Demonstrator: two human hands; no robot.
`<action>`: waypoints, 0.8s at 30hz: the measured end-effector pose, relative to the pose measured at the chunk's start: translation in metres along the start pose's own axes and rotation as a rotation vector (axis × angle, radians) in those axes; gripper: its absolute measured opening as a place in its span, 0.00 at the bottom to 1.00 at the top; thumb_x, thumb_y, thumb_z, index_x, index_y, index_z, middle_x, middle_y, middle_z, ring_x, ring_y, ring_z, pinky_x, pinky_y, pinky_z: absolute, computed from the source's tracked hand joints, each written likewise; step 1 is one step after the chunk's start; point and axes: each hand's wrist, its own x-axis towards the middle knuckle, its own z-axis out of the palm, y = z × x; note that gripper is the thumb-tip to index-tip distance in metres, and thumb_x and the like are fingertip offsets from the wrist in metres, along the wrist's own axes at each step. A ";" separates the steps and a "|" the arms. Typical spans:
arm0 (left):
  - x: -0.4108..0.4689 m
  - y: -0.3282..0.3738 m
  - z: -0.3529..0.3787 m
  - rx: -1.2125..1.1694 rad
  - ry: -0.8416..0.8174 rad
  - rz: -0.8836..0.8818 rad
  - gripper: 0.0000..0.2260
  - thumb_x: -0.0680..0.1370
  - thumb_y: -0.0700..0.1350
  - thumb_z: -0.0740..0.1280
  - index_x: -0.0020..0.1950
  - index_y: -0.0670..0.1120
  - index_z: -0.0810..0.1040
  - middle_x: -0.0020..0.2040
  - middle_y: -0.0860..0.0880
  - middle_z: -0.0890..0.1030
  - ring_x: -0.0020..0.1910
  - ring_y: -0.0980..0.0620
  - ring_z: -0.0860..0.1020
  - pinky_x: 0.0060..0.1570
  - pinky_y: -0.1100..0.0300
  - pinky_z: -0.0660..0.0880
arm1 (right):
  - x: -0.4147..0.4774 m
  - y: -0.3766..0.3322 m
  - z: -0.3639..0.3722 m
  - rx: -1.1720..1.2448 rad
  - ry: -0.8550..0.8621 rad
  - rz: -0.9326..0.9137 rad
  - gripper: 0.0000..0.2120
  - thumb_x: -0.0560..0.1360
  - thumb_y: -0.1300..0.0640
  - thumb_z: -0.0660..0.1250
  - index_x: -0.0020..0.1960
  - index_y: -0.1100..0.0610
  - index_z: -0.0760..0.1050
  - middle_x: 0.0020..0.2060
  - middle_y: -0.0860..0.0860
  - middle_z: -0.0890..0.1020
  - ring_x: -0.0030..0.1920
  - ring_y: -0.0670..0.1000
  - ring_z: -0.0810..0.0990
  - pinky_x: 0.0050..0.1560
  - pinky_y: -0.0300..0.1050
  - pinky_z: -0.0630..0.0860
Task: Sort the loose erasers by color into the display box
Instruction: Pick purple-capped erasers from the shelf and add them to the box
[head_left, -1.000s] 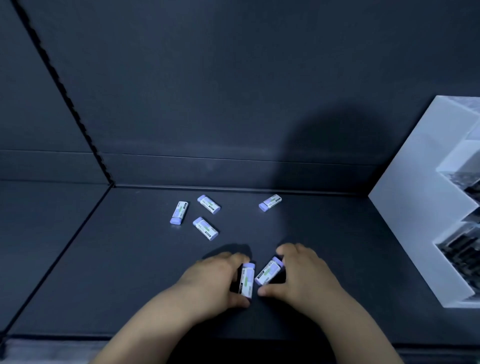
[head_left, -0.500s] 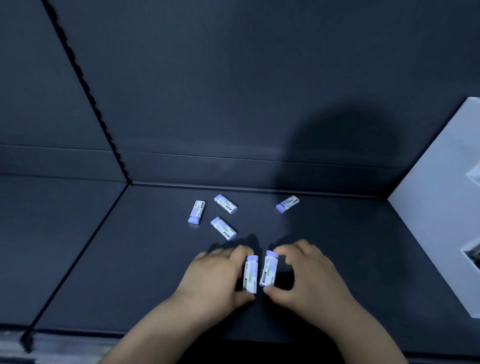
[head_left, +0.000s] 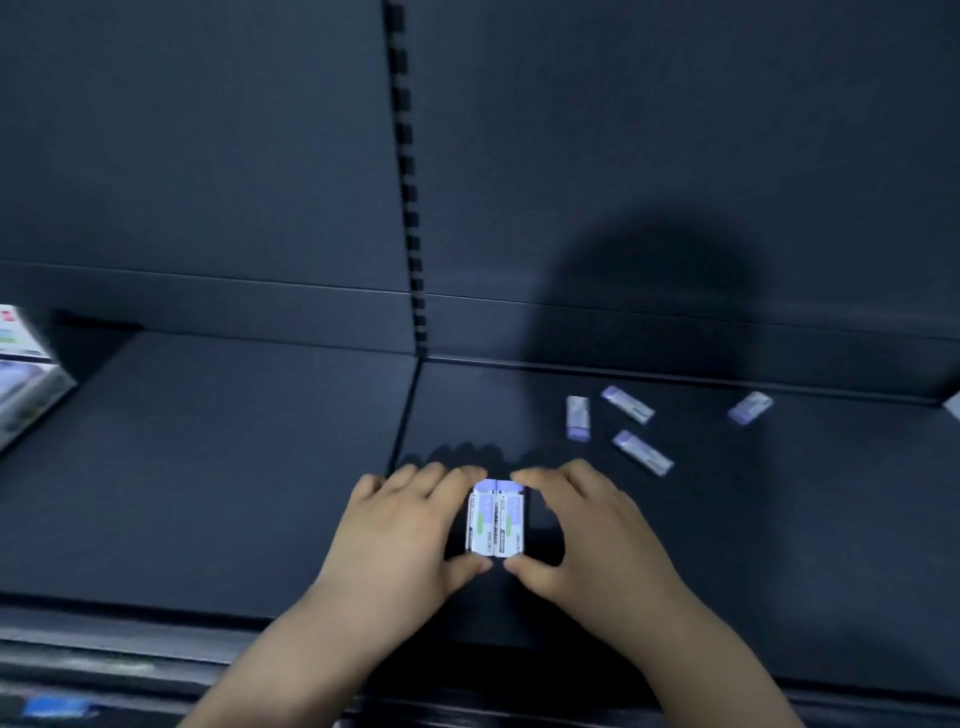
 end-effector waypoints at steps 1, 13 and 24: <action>-0.009 -0.021 -0.008 -0.001 -0.004 -0.001 0.33 0.55 0.63 0.76 0.56 0.55 0.73 0.42 0.59 0.78 0.40 0.54 0.79 0.37 0.58 0.72 | 0.007 -0.021 0.009 0.005 0.008 0.002 0.30 0.69 0.41 0.68 0.68 0.39 0.62 0.55 0.40 0.67 0.58 0.41 0.68 0.61 0.38 0.64; -0.079 -0.180 -0.067 0.026 -0.019 -0.064 0.29 0.58 0.67 0.65 0.57 0.59 0.72 0.43 0.60 0.77 0.40 0.57 0.77 0.39 0.60 0.68 | 0.053 -0.179 0.078 0.122 -0.009 -0.027 0.28 0.69 0.40 0.67 0.66 0.35 0.61 0.49 0.32 0.63 0.49 0.32 0.65 0.55 0.33 0.63; -0.098 -0.241 -0.079 0.094 0.011 -0.182 0.29 0.61 0.70 0.58 0.58 0.59 0.71 0.41 0.59 0.77 0.40 0.56 0.77 0.37 0.59 0.70 | 0.111 -0.217 0.102 0.144 -0.140 -0.167 0.36 0.61 0.31 0.56 0.68 0.36 0.61 0.52 0.34 0.64 0.54 0.38 0.69 0.58 0.35 0.66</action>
